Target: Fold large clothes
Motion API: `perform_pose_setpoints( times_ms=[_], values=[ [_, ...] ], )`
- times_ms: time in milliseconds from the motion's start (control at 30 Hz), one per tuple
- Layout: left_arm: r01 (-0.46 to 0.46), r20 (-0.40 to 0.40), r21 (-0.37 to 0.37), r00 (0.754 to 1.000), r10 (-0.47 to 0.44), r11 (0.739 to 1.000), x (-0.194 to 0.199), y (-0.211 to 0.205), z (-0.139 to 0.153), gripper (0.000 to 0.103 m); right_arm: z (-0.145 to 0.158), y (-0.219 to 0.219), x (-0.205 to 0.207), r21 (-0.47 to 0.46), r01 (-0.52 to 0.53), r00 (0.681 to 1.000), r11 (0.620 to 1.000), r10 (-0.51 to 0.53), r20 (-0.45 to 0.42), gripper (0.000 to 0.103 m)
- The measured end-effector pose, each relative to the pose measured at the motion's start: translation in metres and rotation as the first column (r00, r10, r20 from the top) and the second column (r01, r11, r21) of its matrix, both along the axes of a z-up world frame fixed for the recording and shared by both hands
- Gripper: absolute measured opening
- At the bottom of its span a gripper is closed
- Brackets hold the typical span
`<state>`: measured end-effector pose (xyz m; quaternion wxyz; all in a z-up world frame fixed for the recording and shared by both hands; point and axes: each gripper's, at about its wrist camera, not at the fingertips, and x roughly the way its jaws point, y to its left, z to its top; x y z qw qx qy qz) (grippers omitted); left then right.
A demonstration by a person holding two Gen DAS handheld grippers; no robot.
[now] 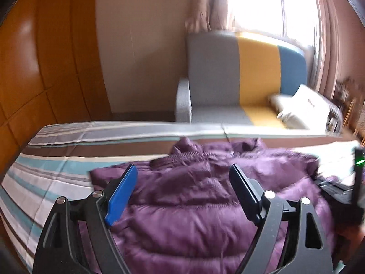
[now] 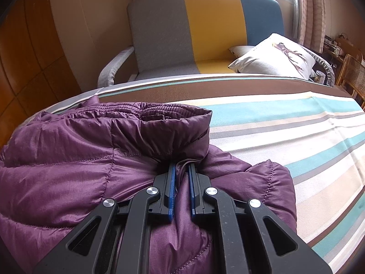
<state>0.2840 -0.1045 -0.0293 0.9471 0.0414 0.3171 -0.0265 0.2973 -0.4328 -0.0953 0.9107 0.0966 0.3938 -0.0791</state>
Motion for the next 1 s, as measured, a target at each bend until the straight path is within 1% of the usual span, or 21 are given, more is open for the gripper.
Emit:
perform_pose_setpoints(
  times_ms=[33,67,100,133,300,333,367,433,467,500,600,667,700,767,800,867,900,1000],
  values=[
    [-0.003,-0.025,0.013,1.0,0.004,1.0,0.008,-0.001,-0.01,0.078,0.0,0.0,0.0,0.001,0.0,1.0,1.0,0.0,0.0,0.009],
    [0.003,-0.074,0.01,0.997,-0.002,1.0,0.019,-0.001,-0.027,0.078,0.0,-0.001,0.0,0.003,0.0,1.0,1.0,0.0,0.001,0.009],
    [0.017,-0.13,-0.017,0.991,-0.019,1.0,0.027,0.0,-0.045,0.078,0.0,-0.001,0.0,0.009,-0.001,1.0,1.0,0.001,0.004,0.009],
    [0.018,-0.149,-0.041,0.989,-0.024,0.999,0.031,0.002,-0.052,0.079,-0.001,-0.002,-0.001,0.014,-0.001,1.0,1.0,0.001,0.007,0.01],
    [0.018,-0.169,-0.076,0.985,-0.03,0.997,0.035,0.006,-0.06,0.08,0.0,-0.005,-0.002,0.019,-0.002,1.0,1.0,0.002,0.007,0.01],
    [0.018,-0.17,-0.09,0.985,-0.033,0.996,0.036,0.008,-0.06,0.08,0.001,-0.006,-0.002,0.025,-0.004,1.0,1.0,0.004,0.008,0.012],
    [0.018,-0.171,-0.101,0.985,-0.035,0.995,0.035,0.01,-0.06,0.08,0.003,-0.007,-0.002,0.034,-0.005,1.0,0.999,0.005,0.007,0.012],
    [0.016,-0.169,-0.111,0.985,-0.035,0.994,0.035,0.01,-0.061,0.08,0.012,-0.007,-0.004,0.011,0.005,1.0,1.0,-0.005,-0.008,0.02],
    [0.016,-0.168,-0.114,0.985,-0.035,0.993,0.035,0.01,-0.061,0.08,0.021,-0.005,-0.008,-0.01,0.01,1.0,1.0,-0.01,0.005,0.02],
    [0.016,-0.167,-0.118,0.985,-0.036,0.993,0.035,0.011,-0.061,0.08,0.035,0.002,-0.013,-0.011,0.002,0.999,1.0,-0.001,0.046,0.02],
    [0.014,-0.166,-0.114,0.986,-0.033,0.993,0.035,0.01,-0.062,0.08,0.066,0.027,-0.011,0.008,-0.042,0.991,0.999,0.041,0.131,0.02],
    [0.014,-0.164,-0.115,0.986,-0.033,0.993,0.034,0.011,-0.064,0.081,0.074,0.05,-0.001,-0.001,-0.093,0.983,0.996,0.092,0.158,0.02],
    [0.013,-0.163,-0.118,0.986,-0.033,0.993,0.034,0.012,-0.064,0.081,0.075,0.062,0.007,-0.023,-0.123,0.979,0.992,0.125,0.159,0.02],
    [0.013,-0.161,-0.133,0.986,-0.035,0.991,0.03,0.016,-0.063,0.081,0.066,0.087,0.028,-0.066,-0.192,0.973,0.979,0.199,0.119,0.02],
    [0.013,-0.16,-0.138,0.986,-0.036,0.99,0.029,0.017,-0.063,0.081,0.055,0.096,0.037,-0.081,-0.216,0.972,0.973,0.222,0.082,0.02],
    [0.016,-0.157,-0.162,0.987,-0.042,0.987,0.028,0.021,-0.063,0.082,0.032,0.1,0.043,-0.096,-0.215,0.975,0.972,0.219,0.025,0.02],
    [0.018,-0.154,-0.172,0.987,-0.045,0.985,0.027,0.023,-0.063,0.082,0.023,0.1,0.044,-0.086,-0.206,0.978,0.975,0.208,0.015,0.02],
    [0.019,-0.157,-0.169,0.987,-0.046,0.985,0.027,0.022,-0.065,0.083,0.014,0.094,0.044,-0.074,-0.184,0.982,0.98,0.186,0.029,0.02]
  ],
)
